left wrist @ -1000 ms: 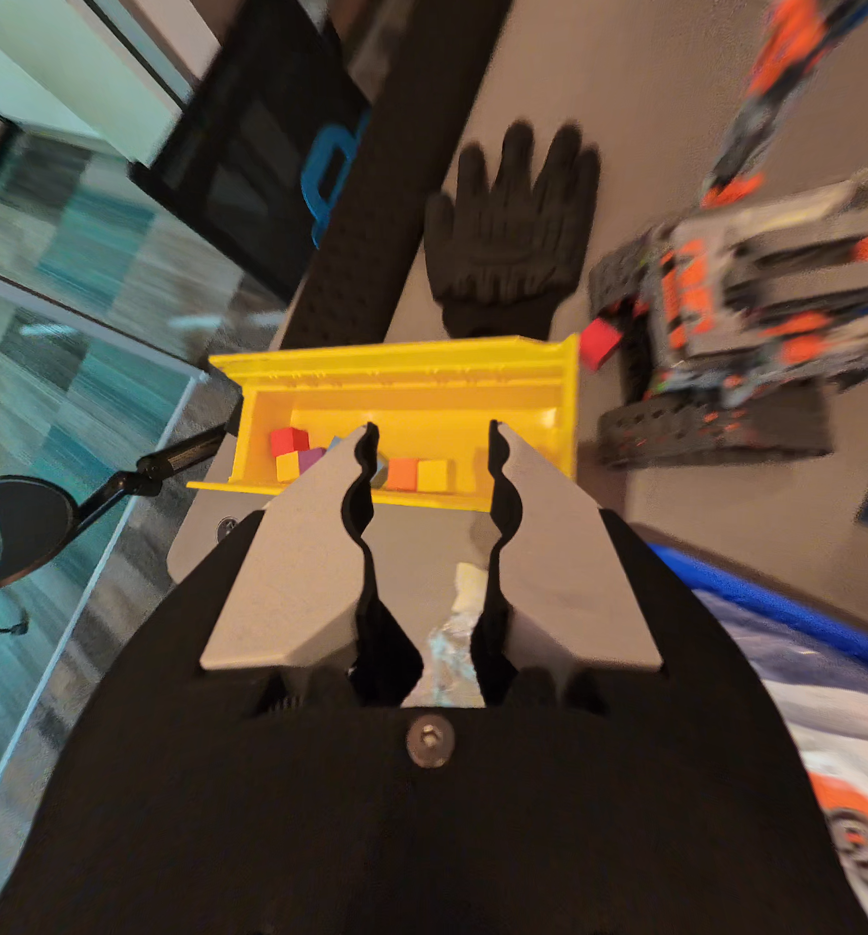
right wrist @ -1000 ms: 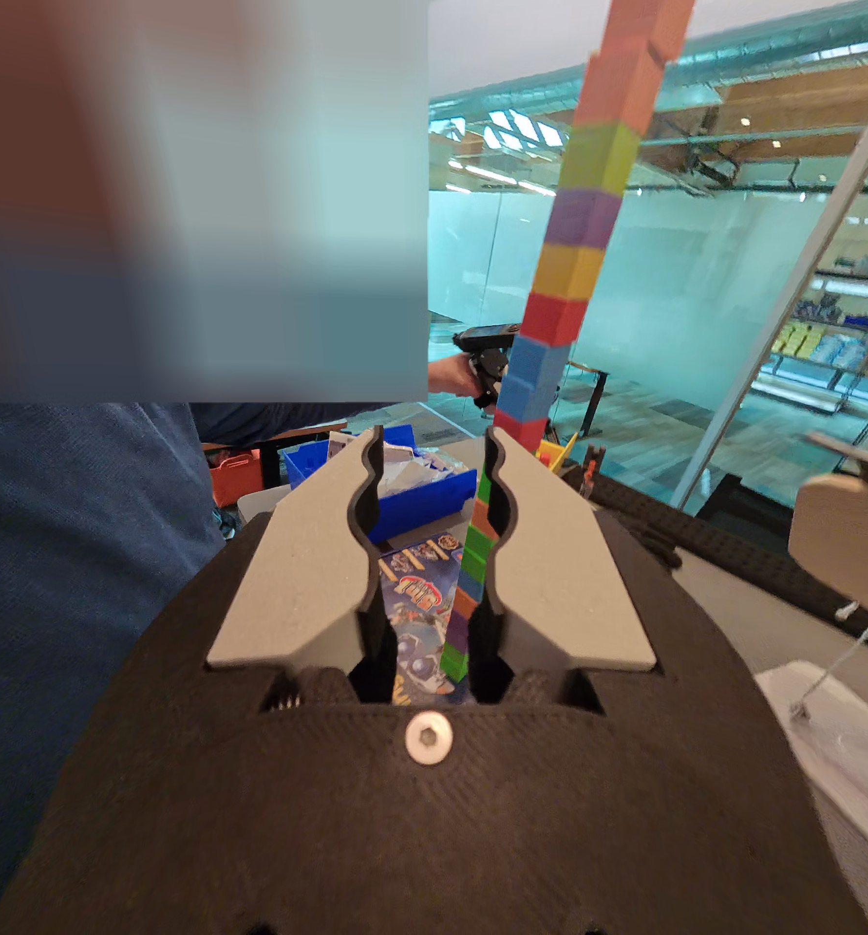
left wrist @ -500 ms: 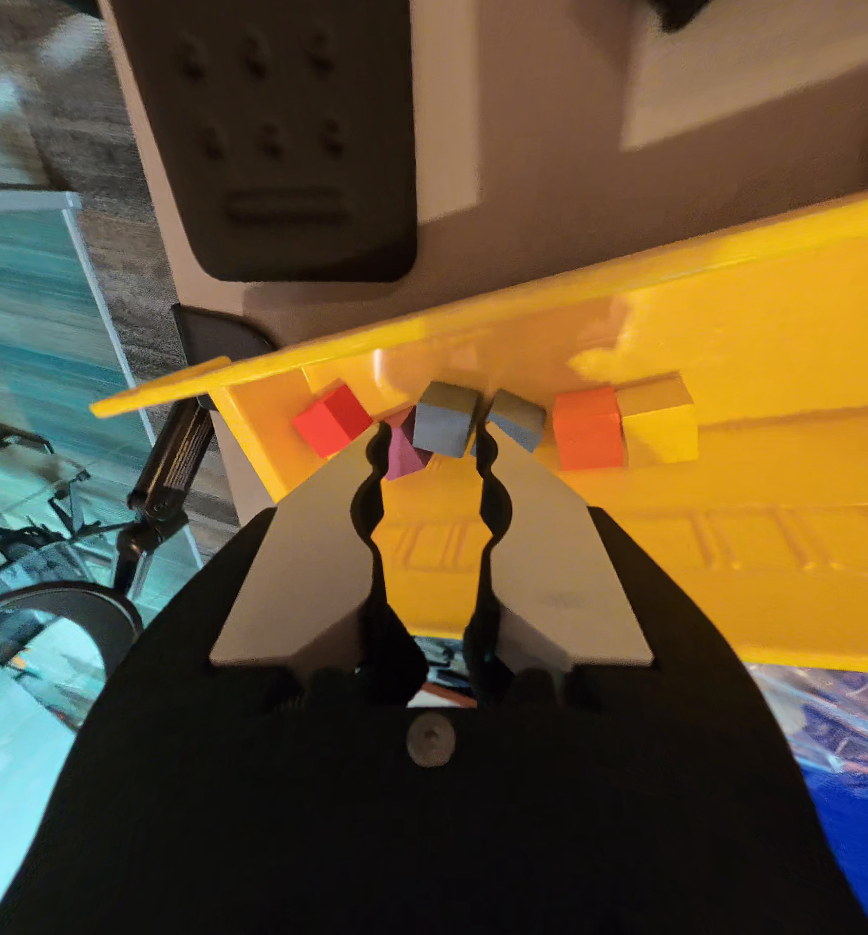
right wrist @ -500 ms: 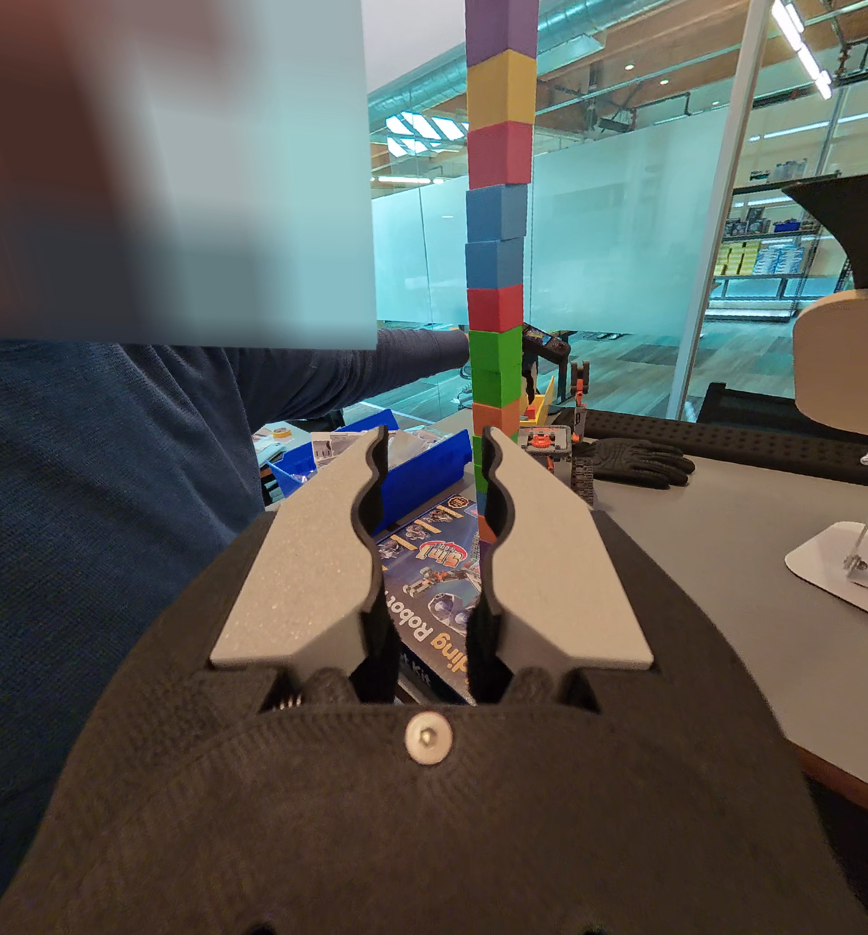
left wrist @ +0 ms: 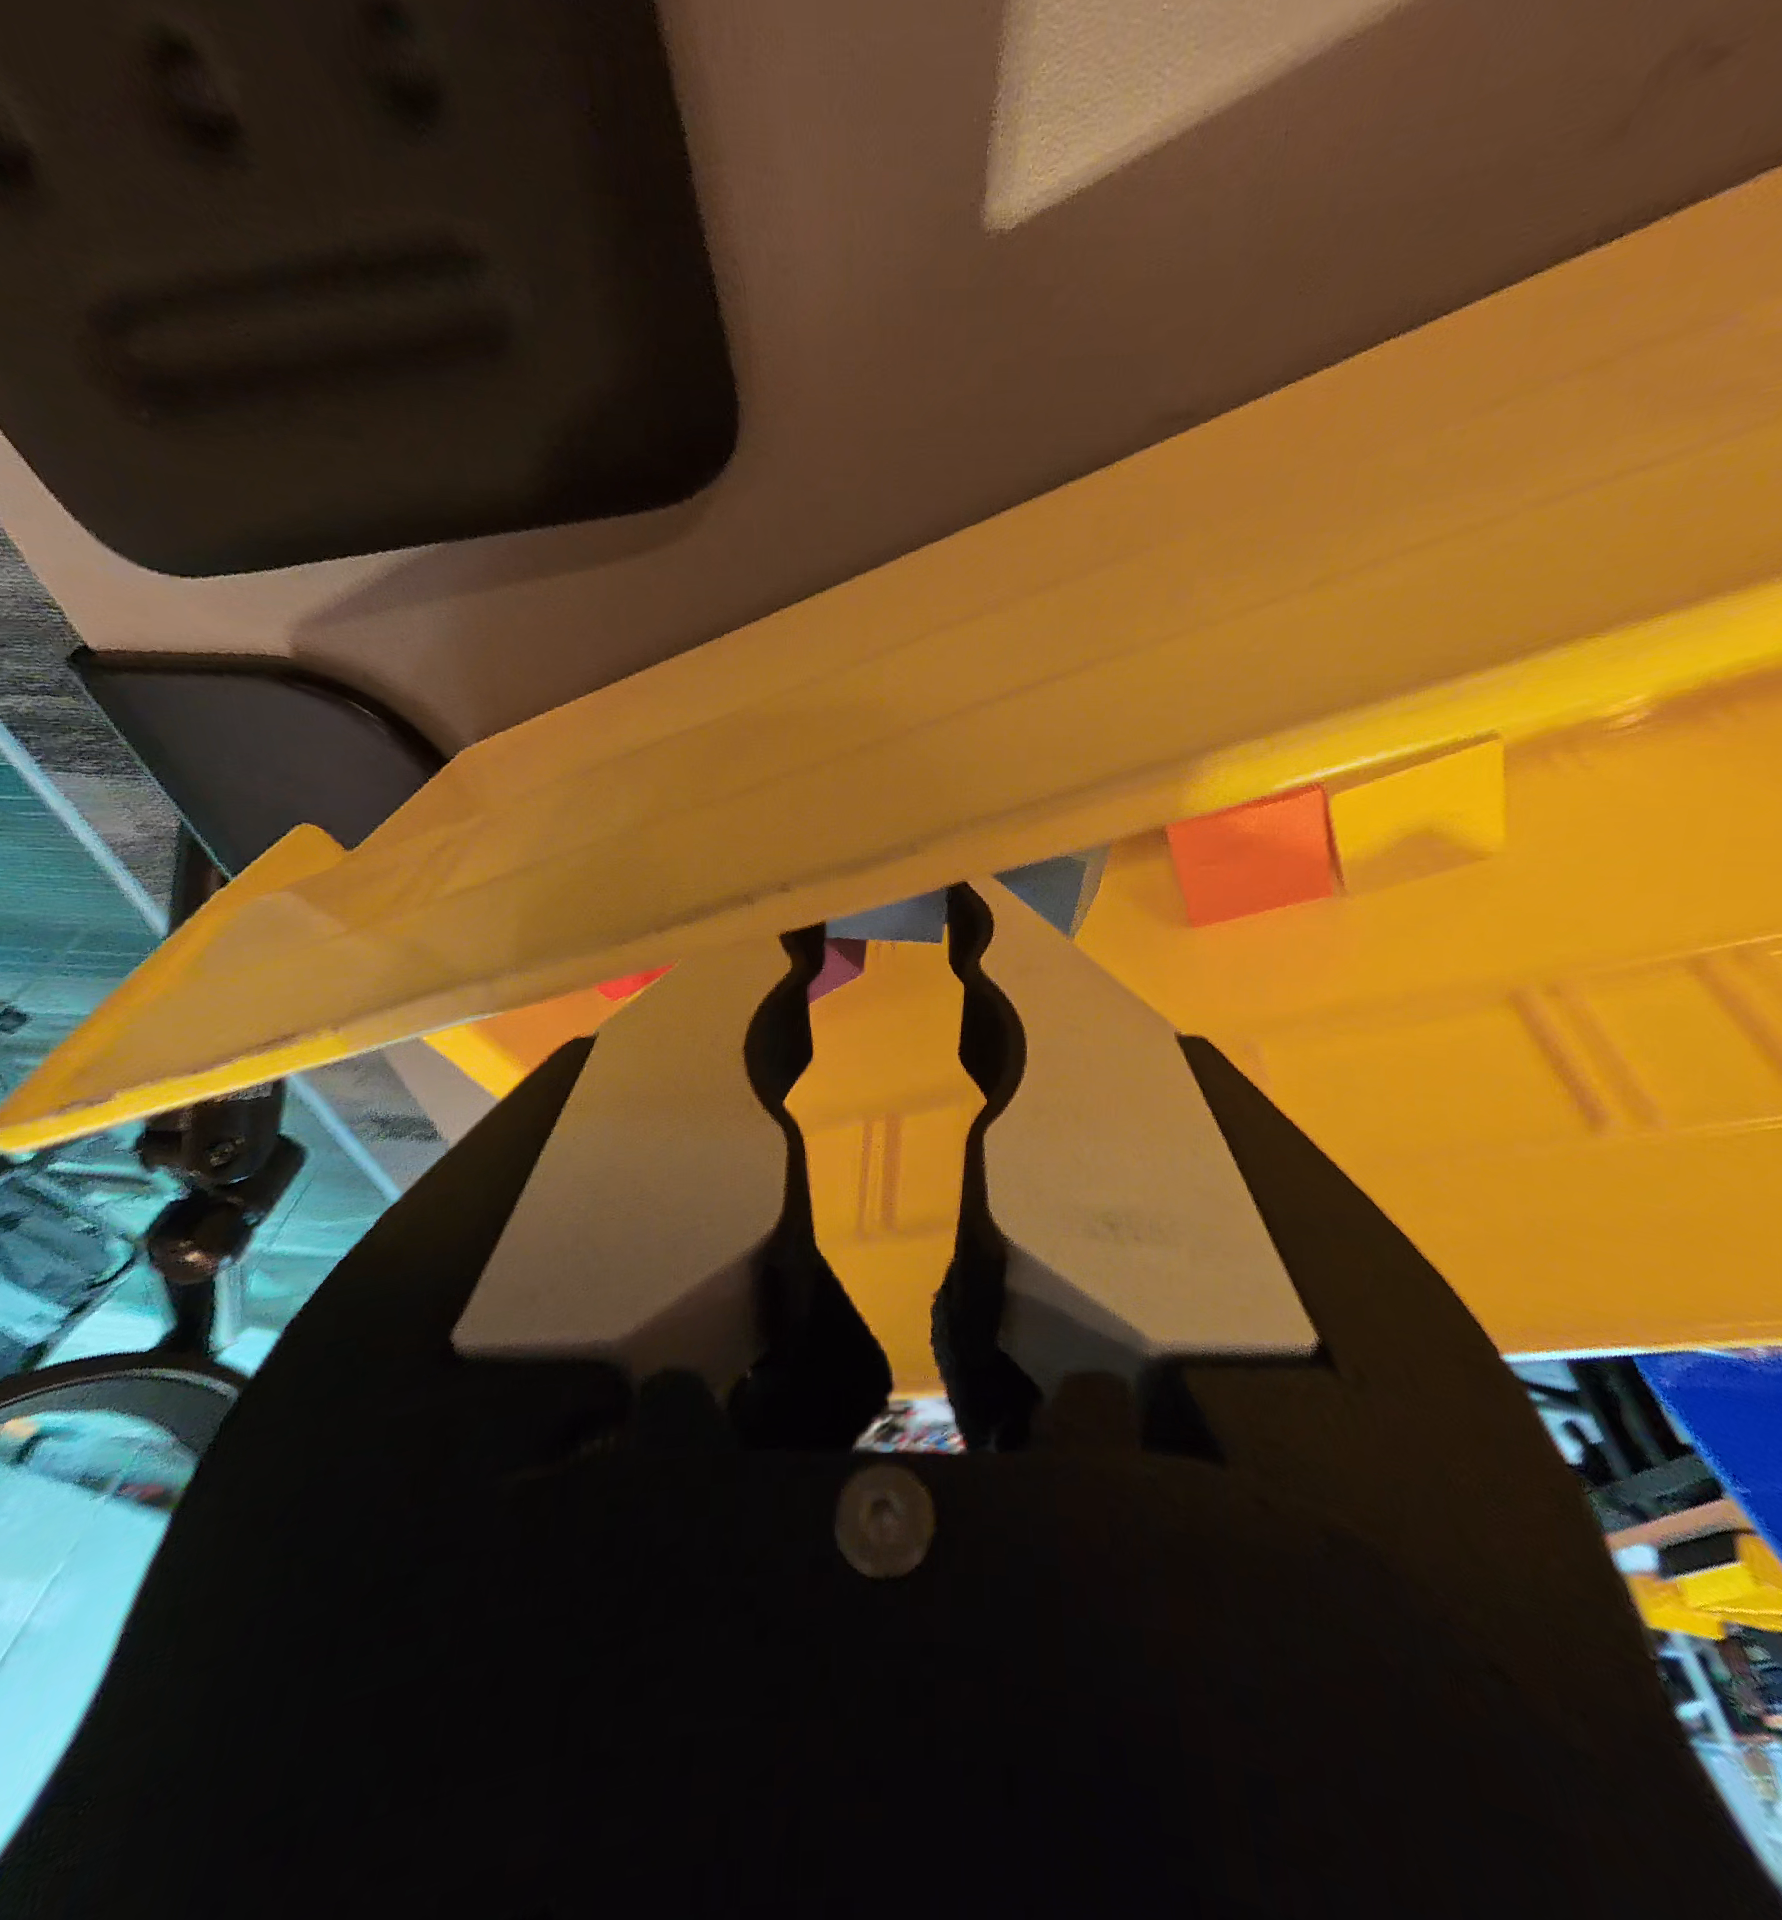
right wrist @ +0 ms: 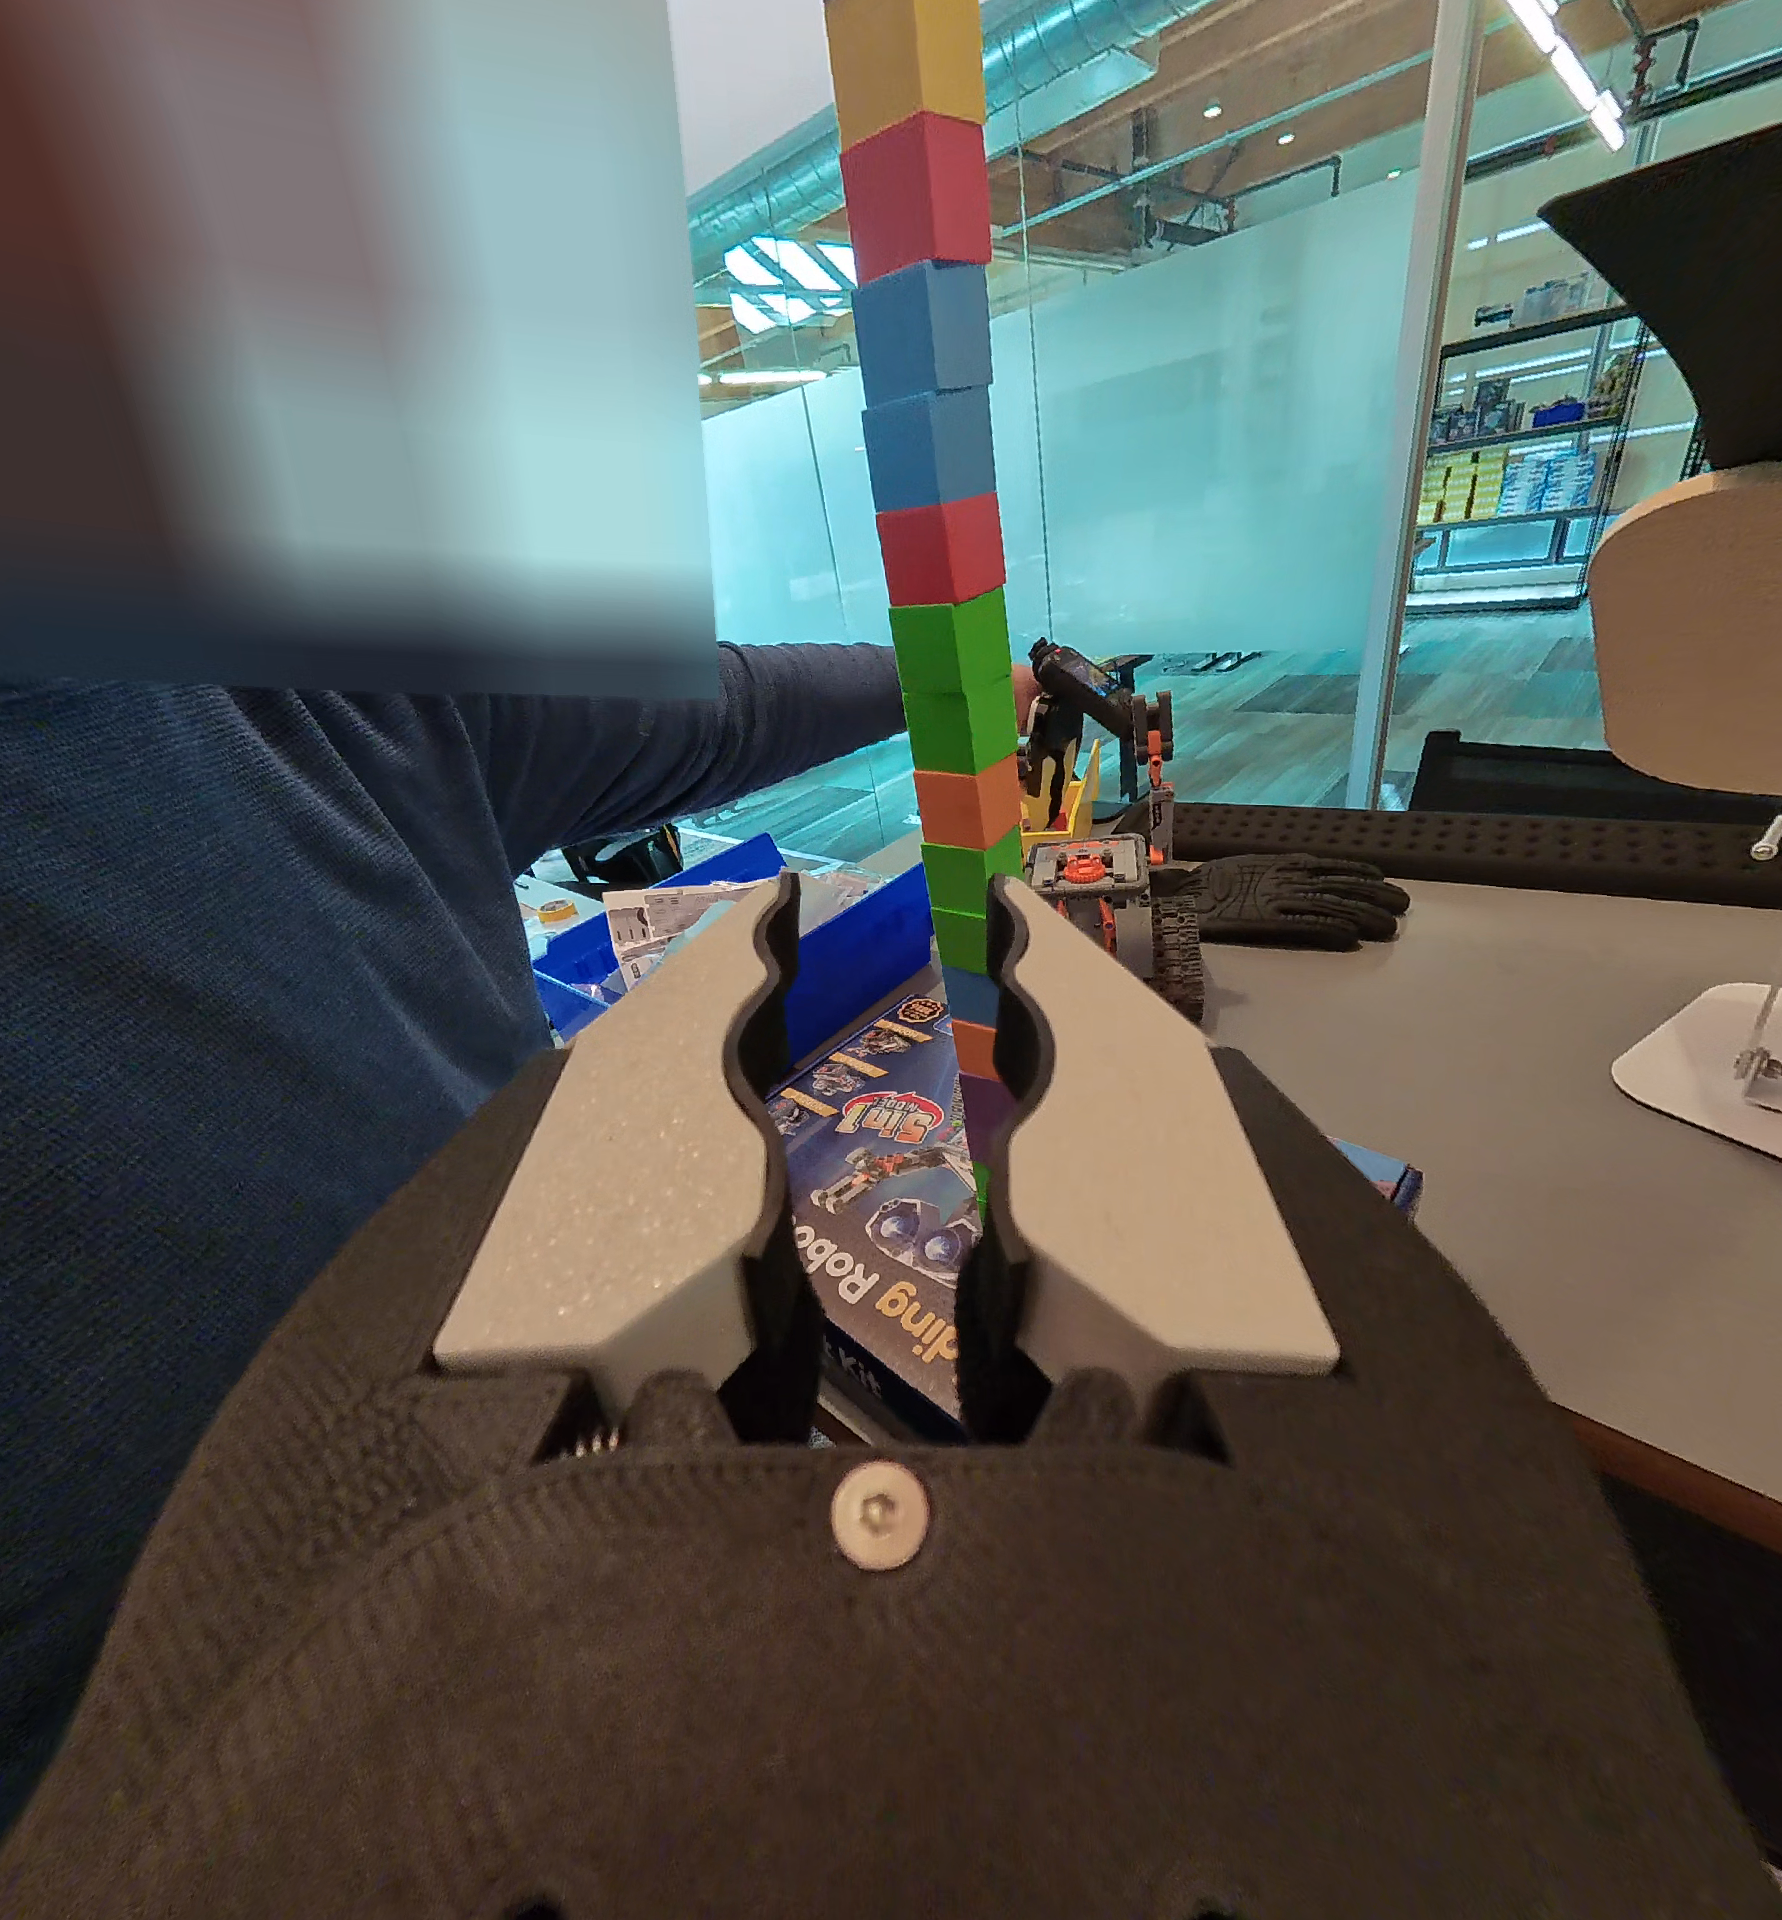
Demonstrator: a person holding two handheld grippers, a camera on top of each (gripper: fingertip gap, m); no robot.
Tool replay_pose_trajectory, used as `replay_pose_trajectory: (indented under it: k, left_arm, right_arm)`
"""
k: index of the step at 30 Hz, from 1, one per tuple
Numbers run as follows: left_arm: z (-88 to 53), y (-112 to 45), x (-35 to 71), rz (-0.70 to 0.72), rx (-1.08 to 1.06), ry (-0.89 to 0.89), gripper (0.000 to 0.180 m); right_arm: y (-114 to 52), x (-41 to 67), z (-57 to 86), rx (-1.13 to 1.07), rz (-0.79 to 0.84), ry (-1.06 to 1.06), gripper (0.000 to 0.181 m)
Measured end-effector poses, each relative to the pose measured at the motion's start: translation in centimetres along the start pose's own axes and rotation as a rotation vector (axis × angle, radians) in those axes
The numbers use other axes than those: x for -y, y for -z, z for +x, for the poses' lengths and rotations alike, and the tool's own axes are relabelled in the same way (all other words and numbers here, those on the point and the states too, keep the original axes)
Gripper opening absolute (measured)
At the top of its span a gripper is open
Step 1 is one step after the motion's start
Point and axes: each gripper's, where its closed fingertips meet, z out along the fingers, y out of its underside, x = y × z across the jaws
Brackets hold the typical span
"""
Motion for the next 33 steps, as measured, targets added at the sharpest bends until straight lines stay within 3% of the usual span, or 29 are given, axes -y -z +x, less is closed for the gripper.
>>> replay_pose_trajectory:
  k: [2, 4, 6, 12, 20, 29, 33]
  left_arm:
    - [0.0, 0.0, 0.1, 0.035, -0.030, 0.036, 0.018]
    - [-0.4, 0.6, 0.9, 0.129, -0.021, 0.061, 0.000]
    - [-0.8, 1.1, 1.0, 0.177, 0.009, 0.079, 0.000]
    - [-0.6, 0.2, -0.1, 0.128, 0.010, 0.109, 0.025]
    - [0.3, 1.0, 1.0, 0.179, -0.015, 0.043, 0.034]
    - [-0.5, -0.3, 0.8, 0.088, 0.091, 0.013, 0.038]
    - [-0.8, -0.2, 1.5, 0.144, 0.094, 0.094, 0.046]
  right_arm:
    - [-0.1, -0.2, 0.1, 0.001, -0.004, -0.004, 0.034]
    - [-0.1, -0.3, 0.1, 0.003, -0.003, -0.008, 0.034]
    - [-0.1, -0.3, 0.2, 0.003, 0.001, -0.011, 0.034]
    - [-0.4, -0.7, 0.1, 0.018, 0.001, -0.021, 0.034]
    - [-0.7, -1.2, 0.3, 0.022, -0.004, -0.032, 0.034]
    - [-0.8, -1.9, 0.8, 0.017, -0.003, -0.053, 0.034]
    - [-0.8, -2.1, 0.8, 0.023, 0.004, -0.058, 0.033]
